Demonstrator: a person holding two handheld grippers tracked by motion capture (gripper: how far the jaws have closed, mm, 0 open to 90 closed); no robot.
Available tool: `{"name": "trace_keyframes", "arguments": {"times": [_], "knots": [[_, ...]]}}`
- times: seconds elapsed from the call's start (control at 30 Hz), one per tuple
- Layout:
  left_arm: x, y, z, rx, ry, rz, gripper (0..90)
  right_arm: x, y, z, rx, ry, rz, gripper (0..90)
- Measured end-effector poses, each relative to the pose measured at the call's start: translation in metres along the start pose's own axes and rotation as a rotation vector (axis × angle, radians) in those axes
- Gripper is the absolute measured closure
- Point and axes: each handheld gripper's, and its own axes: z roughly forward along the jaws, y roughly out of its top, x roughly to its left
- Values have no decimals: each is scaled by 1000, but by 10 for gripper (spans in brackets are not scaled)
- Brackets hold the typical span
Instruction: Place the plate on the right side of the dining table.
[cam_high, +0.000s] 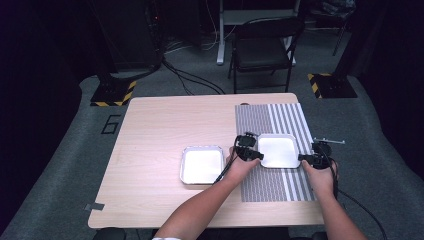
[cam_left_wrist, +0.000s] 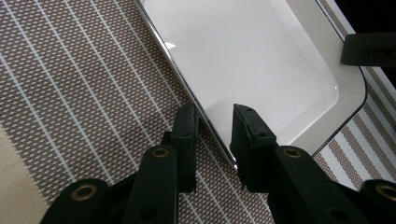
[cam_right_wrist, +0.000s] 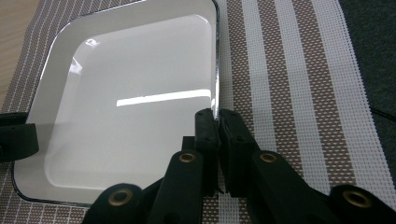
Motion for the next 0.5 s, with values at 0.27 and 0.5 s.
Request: {"name": "trace_keyframes", "arguments": {"times": [0.27,0.5], "knots": [[1,0,-5,-21,-12,3,676,2,-1,-7,-30,9,16,806],[2,1,-12,-38,3,12,634,15,-4,-14,-57,23,-37,782]]}}
